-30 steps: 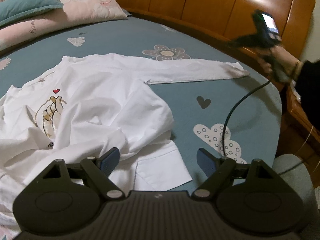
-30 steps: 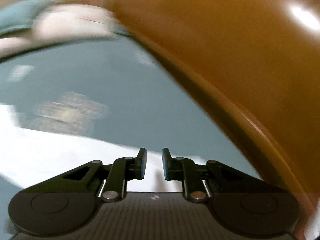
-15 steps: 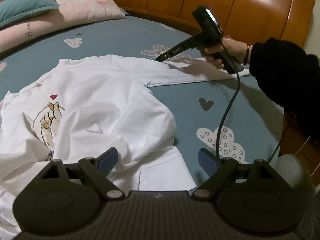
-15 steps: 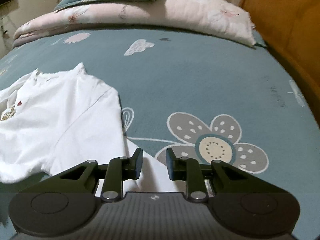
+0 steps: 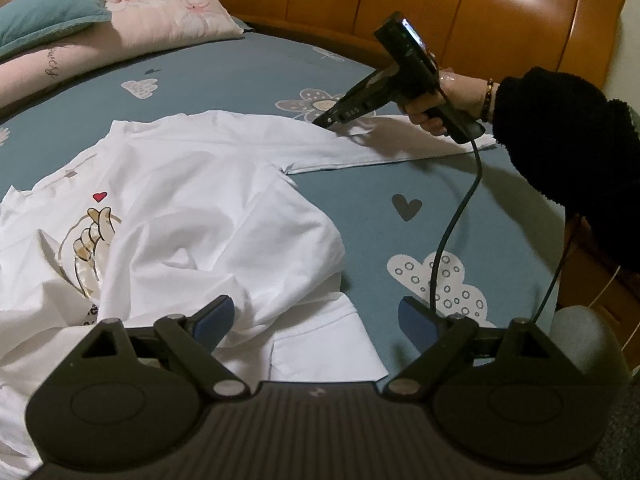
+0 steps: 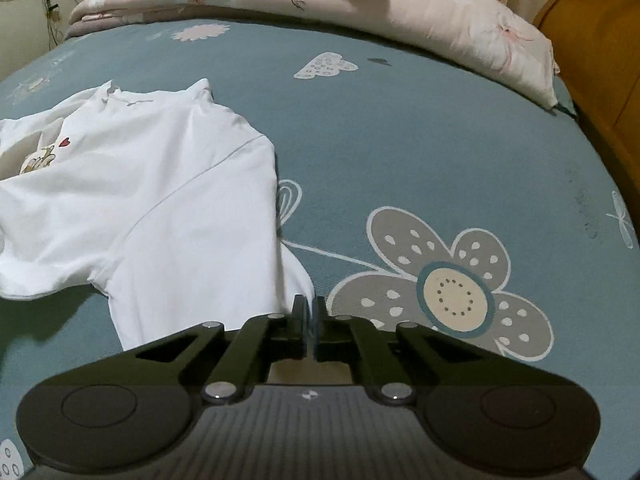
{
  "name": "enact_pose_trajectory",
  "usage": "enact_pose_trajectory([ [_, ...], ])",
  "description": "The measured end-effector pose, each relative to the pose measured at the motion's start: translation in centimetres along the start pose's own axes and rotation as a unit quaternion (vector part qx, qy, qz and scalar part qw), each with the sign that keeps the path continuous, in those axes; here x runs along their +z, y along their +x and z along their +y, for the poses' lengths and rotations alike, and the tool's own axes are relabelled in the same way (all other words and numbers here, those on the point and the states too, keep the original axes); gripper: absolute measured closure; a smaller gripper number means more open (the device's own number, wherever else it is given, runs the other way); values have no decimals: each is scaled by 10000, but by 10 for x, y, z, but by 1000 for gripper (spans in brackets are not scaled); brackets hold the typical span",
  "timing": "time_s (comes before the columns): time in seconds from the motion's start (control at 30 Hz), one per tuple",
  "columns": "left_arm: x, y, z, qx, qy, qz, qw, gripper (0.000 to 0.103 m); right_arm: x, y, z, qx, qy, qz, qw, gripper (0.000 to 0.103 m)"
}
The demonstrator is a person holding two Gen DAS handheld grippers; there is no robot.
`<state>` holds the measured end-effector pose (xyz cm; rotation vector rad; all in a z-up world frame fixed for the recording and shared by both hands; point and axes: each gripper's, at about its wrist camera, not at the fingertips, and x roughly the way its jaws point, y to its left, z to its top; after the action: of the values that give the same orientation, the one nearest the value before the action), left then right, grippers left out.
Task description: Fold clothes
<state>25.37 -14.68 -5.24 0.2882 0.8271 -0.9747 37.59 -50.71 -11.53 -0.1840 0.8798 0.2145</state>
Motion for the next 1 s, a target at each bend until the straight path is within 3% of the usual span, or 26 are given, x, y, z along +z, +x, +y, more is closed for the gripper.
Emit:
enact_pose_trajectory([
  [0.17,-1,-1,1,-9,-12,-31,10000,14,5,-3,-14,-418,386,-244,9981,101],
  [0.23,-2,-1,1,-9,-11,-35,10000,14,5,5,-13,-513,408,-100,9978,100],
  [0.37,-3,-2,0,17,1,-45,10000,14,12,7,-6,-863,471,-69,9951,83],
  [0.47,-4,-3,0,22,6,-69,10000,13,24,-8,3,-699,672,-372,9946,82],
  [0.53,-5,-3,0,39,5,-70,10000,13,31,-11,15,-198,713,-457,9962,82],
  [0.63,-7,-2,1,64,12,-68,10000,13,39,9,28,412,909,-91,9950,82],
  [0.73,-5,-2,1,81,-3,-82,9999,13,41,34,31,34,994,-97,9950,83],
  [0.83,-4,-3,1,89,-9,-102,9999,13,47,46,16,-784,1450,-328,9858,79],
  [0.9,-5,-5,1,66,14,-113,9999,13,48,47,3,-828,1827,-439,9787,79],
  [1.0,-5,-5,2,29,-11,-120,9999,13,50,34,-2,-629,1822,-689,9788,79],
])
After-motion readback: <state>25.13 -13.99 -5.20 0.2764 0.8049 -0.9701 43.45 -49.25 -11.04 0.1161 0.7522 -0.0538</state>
